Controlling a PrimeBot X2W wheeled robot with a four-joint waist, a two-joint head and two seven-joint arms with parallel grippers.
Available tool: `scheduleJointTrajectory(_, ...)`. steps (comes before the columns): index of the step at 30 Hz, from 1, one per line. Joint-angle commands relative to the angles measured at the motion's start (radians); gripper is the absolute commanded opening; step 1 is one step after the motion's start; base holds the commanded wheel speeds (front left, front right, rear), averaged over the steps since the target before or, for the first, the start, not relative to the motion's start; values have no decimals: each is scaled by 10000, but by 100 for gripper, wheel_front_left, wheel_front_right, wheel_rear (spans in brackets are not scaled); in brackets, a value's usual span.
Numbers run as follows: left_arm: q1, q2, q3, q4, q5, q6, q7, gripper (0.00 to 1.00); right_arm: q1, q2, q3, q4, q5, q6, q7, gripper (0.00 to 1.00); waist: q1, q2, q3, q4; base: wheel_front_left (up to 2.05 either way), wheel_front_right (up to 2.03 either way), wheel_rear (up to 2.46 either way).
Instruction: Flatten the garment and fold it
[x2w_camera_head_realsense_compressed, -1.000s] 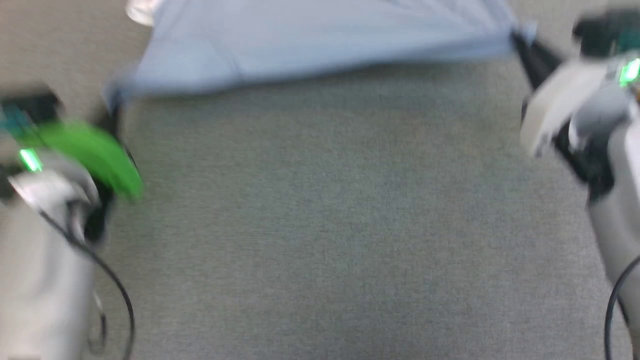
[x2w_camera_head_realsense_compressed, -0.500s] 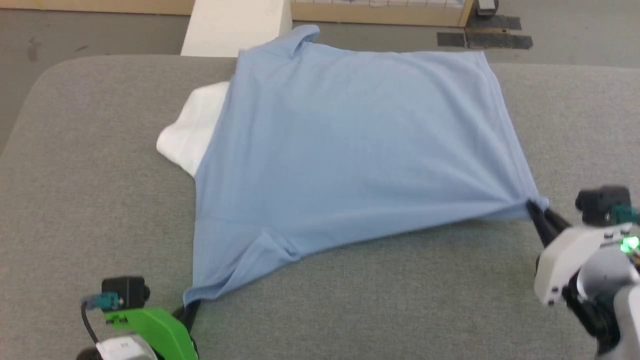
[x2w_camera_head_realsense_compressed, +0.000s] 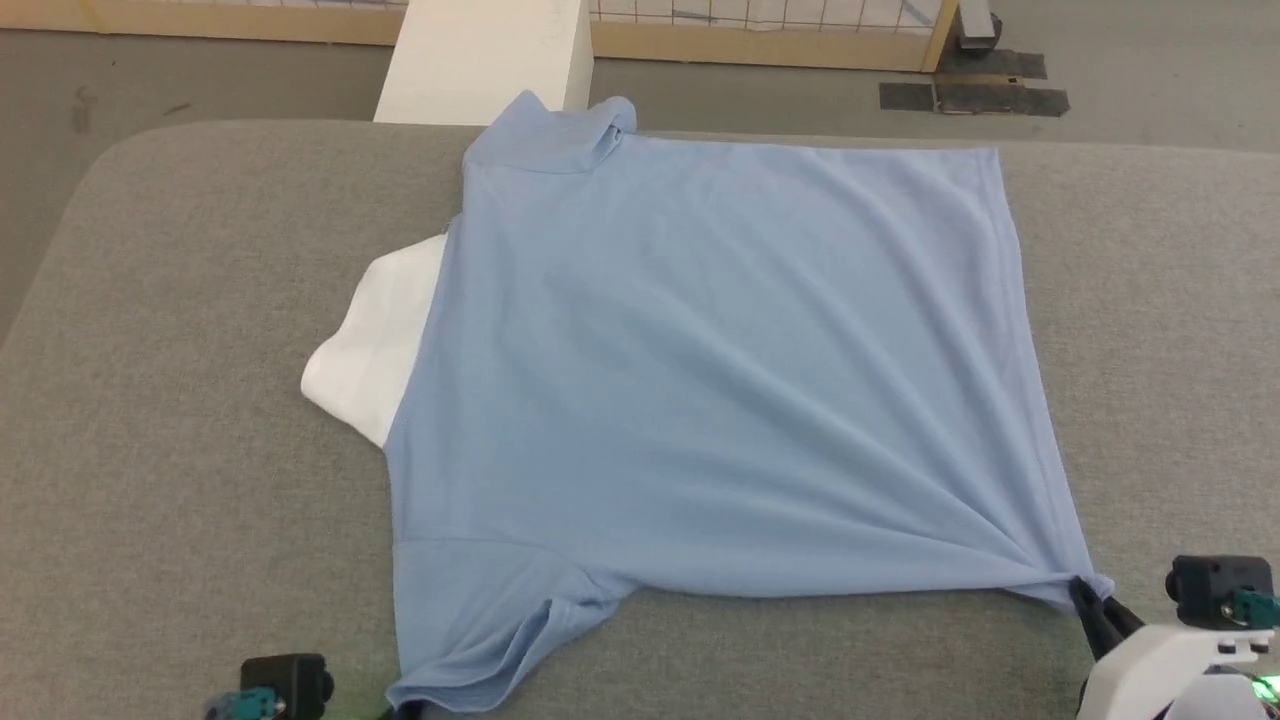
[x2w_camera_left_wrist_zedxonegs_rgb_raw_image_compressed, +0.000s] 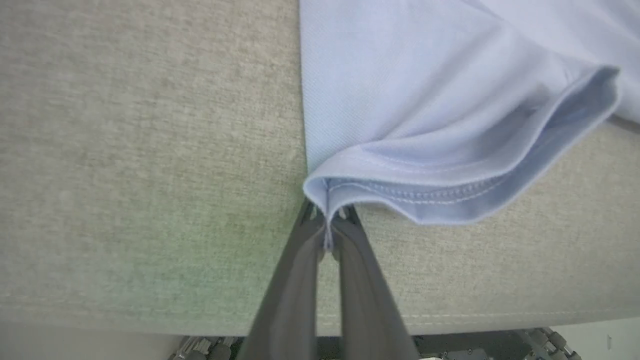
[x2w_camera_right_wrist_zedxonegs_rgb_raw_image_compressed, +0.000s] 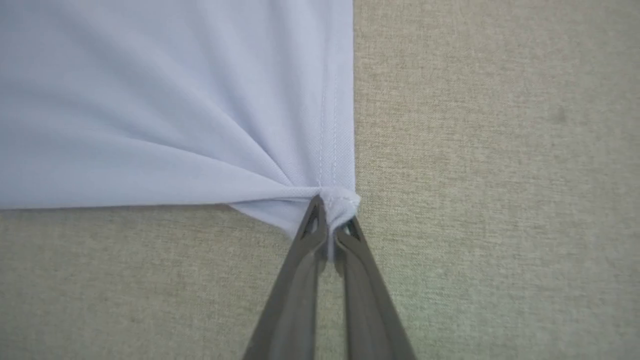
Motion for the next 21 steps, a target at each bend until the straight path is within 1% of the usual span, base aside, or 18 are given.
scheduleJointTrajectory(1,124,-41,139,90,156,164,-301,0,171,48,-159,27,-116,-19,-221,0,1,0,-21,-52,0,0,0)
scheduleJointTrajectory(4,85,-34,292,126,597,306,-1165,0,245,187,-254,137,-180,-19,-790,0,1,0,-88,-150,0,0,0)
scheduleJointTrajectory(5,21,-43,381,103,807,373,-1622,0,241,232,-248,150,-189,-19,-1069,0,1,0,-118,-184,0,0,0)
scheduleJointTrajectory(9,-370,-3,406,82,1704,516,-3055,0,145,283,87,164,-187,-19,-2061,0,1,0,-204,-296,0,0,0)
scheduleJointTrajectory(12,-880,-16,241,88,2287,536,-3812,0,-56,252,315,166,-209,-19,-2646,0,1,0,-197,-392,0,0,0)
scheduleJointTrajectory(16,-1920,29,15,300,2917,519,-4267,0,-584,73,737,154,-368,-19,-2698,0,1,0,-35,-528,0,0,0)
scheduleJointTrajectory(21,-3638,81,-322,545,3524,357,-4204,0,-1641,-407,1230,131,-457,-19,-2315,0,1,0,315,-678,0,0,0)
